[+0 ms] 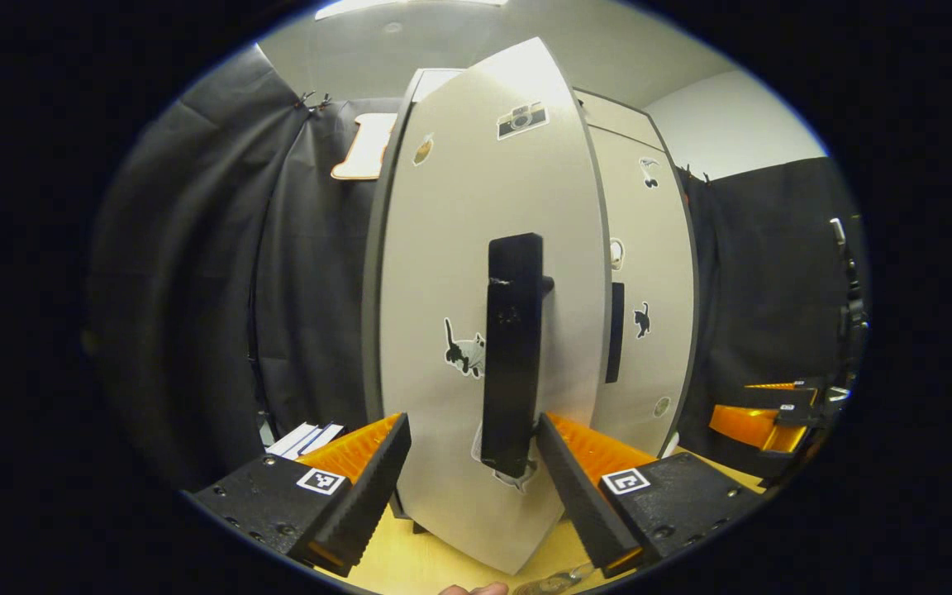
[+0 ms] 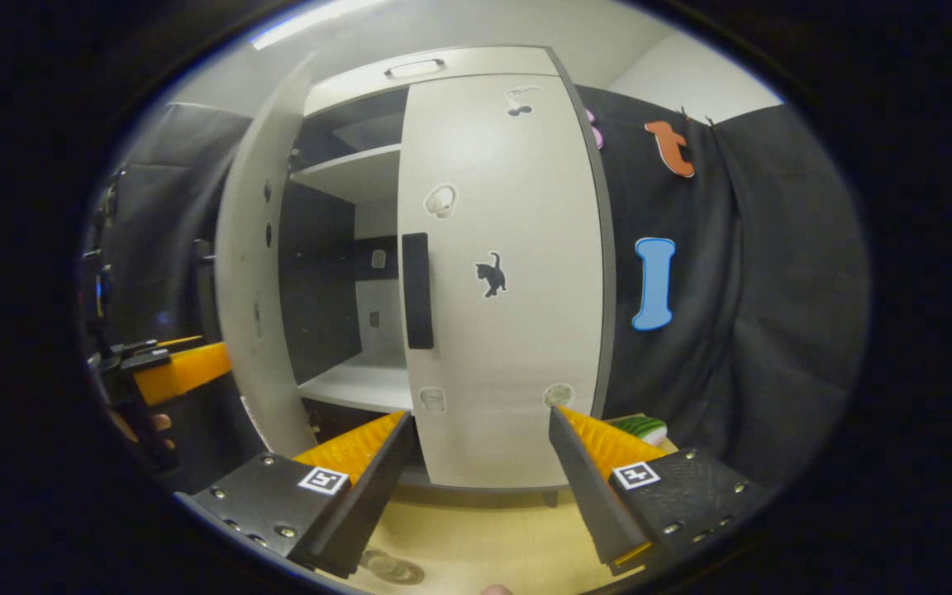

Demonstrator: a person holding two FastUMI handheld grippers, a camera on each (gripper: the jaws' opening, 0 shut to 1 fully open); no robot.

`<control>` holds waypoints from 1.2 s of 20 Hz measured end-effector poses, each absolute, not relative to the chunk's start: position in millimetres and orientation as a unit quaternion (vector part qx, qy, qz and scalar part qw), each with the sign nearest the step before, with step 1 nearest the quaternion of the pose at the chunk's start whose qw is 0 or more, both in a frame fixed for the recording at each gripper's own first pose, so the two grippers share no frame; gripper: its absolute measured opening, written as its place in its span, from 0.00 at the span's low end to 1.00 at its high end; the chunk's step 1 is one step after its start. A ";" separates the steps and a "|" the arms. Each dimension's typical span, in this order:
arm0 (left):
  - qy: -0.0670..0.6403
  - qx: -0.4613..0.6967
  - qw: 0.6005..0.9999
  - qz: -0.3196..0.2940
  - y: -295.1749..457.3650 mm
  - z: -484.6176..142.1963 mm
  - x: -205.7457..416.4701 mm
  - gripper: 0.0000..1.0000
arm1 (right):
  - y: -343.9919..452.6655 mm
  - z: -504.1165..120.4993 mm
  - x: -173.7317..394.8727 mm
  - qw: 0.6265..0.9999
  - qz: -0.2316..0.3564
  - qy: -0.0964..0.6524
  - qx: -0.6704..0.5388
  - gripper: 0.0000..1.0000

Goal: Grasp the bottle in the cabinet with the left hand and place it on the coaster, then close the right door with the right hand and the left door with the left hand.

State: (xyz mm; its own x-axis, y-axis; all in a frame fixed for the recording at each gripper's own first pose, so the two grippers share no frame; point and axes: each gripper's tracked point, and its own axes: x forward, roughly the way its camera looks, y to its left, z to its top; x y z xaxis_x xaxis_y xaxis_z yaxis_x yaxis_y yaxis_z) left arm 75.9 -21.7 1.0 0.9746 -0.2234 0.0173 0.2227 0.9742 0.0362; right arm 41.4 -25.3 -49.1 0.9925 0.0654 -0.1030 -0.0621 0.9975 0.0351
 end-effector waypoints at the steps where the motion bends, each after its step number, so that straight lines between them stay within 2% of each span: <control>1: -0.010 0.015 0.993 -0.114 -31.7 0.4 84.6 0.98 | -29.5 -48.0 40.1 0.998 0.029 0.052 0.015 1.00; 4: -0.007 0.013 0.992 -0.122 -56.7 -3.0 110.1 0.99 | -42.1 -45.9 35.8 0.998 0.021 0.051 0.020 0.97; 5: -0.007 0.017 0.993 -0.118 -60.0 -2.8 118.4 0.98 | -46.9 -45.7 35.6 0.998 0.017 0.051 0.022 1.00; 11: -0.001 0.007 0.992 -0.129 -81.1 -8.1 147.5 0.98 | -67.6 -47.9 39.7 0.998 0.001 0.054 0.038 1.00; 17: 0.000 0.011 0.992 -0.122 -95.6 -10.3 177.5 0.99 | -63.3 -49.8 46.8 0.998 0.006 0.057 0.040 1.00; 18: 0.002 0.010 0.993 -0.121 -97.0 -10.6 181.4 0.99 | -61.5 -51.0 47.7 0.997 0.007 0.058 0.040 0.97; 24: 0.001 0.022 0.996 -0.092 -102.4 -13.8 203.1 0.99 | -54.3 -52.8 48.1 0.997 0.015 0.061 0.039 1.00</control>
State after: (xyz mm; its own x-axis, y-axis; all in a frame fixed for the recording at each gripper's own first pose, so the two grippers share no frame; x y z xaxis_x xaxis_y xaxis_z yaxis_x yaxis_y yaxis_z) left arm 203.1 -102.4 -13.8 0.9832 -0.1824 -0.0061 0.1825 0.9822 0.0435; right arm 48.1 -54.3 -52.8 0.9920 0.0348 -0.1214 -0.0251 0.9965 0.0799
